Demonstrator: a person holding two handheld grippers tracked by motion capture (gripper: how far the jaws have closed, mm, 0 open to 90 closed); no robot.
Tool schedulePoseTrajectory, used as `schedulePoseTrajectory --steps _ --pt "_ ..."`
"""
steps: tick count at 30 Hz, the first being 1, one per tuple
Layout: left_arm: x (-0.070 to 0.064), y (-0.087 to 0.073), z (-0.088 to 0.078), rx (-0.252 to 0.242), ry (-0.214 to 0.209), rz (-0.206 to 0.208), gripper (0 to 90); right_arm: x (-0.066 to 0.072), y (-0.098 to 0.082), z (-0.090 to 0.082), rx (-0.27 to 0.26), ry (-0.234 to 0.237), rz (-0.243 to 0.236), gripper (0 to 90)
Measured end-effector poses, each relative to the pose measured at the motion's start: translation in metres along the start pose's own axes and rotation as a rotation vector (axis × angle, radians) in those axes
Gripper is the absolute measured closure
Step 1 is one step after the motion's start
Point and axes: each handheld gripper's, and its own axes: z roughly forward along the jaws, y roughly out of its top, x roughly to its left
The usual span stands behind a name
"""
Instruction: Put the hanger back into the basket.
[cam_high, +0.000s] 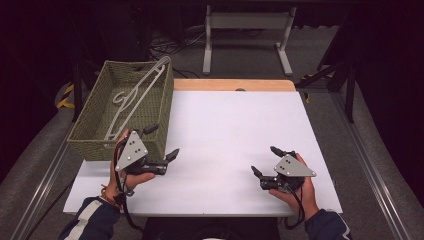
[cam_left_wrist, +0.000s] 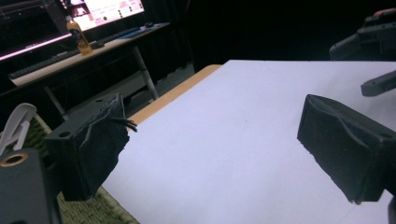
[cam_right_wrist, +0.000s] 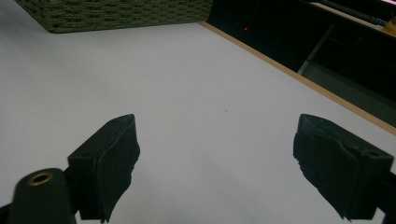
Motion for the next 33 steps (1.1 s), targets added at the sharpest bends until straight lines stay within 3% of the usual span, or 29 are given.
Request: schedulePoseTrajectory --steps 5,8,12,16,23,29,33 --pt "-0.007 -0.009 0.002 0.025 -0.025 0.021 9.0 0.000 -0.002 -0.001 0.000 -0.002 0.009 14.3" --pt "-0.010 -0.017 0.002 0.038 -0.030 0.012 9.0 0.000 -0.002 -0.001 -0.002 0.000 0.009 14.3" --pt "-0.015 -0.031 0.001 0.061 0.000 0.005 8.0 0.001 -0.002 -0.001 -0.009 0.004 0.007 14.2" --pt "-0.019 -0.042 0.001 0.102 -0.005 0.006 7.2 0.001 -0.003 -0.002 -0.013 0.002 0.011 14.2" --pt "-0.020 -0.057 -0.006 0.128 -0.020 -0.014 5.7 0.002 -0.005 -0.002 -0.010 -0.001 0.010 14.0" --pt "-0.018 -0.071 -0.018 0.178 0.015 -0.009 5.3 0.002 -0.006 -0.003 -0.018 -0.012 0.023 12.6" --pt "-0.014 -0.075 -0.023 0.189 0.039 -0.047 4.4 0.002 -0.007 -0.001 -0.003 -0.012 0.031 11.3"
